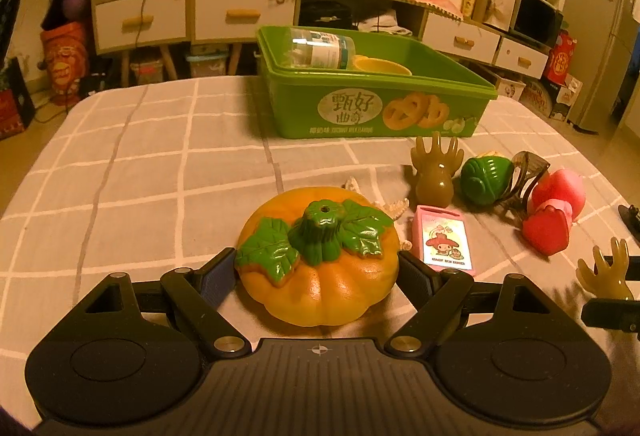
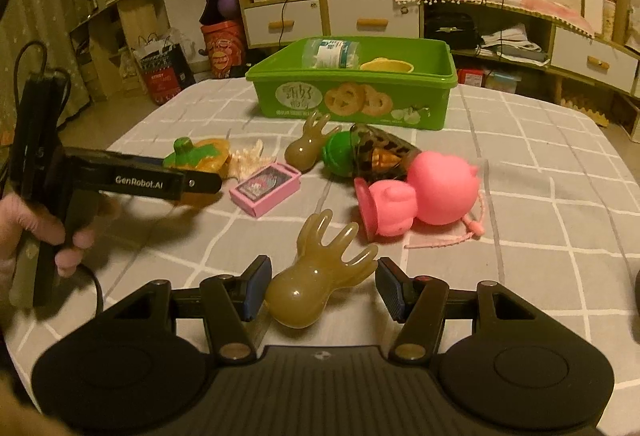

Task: Organize rigid objects
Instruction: 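Lift the orange pumpkin with the left gripper while the right gripper carries the hand toy to the bin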

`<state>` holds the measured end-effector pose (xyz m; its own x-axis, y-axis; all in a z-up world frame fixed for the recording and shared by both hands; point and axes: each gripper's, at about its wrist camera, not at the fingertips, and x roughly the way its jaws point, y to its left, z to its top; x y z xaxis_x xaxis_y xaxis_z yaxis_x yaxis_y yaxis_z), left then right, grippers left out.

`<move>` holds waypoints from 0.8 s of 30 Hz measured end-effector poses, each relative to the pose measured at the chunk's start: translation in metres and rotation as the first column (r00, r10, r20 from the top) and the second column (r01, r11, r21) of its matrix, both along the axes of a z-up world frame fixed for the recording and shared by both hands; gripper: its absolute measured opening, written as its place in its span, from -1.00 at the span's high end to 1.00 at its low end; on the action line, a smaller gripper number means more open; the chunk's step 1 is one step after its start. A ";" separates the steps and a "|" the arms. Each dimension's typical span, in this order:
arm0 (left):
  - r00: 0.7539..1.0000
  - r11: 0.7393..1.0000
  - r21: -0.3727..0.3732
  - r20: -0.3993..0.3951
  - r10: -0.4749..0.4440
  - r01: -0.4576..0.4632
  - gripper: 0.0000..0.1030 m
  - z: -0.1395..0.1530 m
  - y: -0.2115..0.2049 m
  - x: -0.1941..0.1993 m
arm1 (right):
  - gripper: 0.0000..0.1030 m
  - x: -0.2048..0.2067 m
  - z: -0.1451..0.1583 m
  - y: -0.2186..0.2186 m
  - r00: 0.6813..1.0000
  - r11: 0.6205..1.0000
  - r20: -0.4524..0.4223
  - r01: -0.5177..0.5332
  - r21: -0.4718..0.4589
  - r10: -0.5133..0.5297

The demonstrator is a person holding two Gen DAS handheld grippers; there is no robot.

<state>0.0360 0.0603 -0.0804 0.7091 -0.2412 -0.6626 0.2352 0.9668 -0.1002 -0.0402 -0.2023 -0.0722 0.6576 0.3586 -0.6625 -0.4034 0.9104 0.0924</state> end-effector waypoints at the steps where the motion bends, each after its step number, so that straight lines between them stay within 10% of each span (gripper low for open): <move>1: 1.000 1.000 -0.001 0.000 0.000 0.000 -0.65 0.001 0.000 0.000 | 0.35 0.001 0.001 0.000 1.000 1.000 0.002 0.005 0.002 -0.005; 24: 0.999 1.000 -0.010 0.044 0.014 -0.014 -0.66 0.038 -0.023 0.001 | 0.35 0.072 0.056 0.000 0.965 0.969 -0.152 0.230 0.094 -0.215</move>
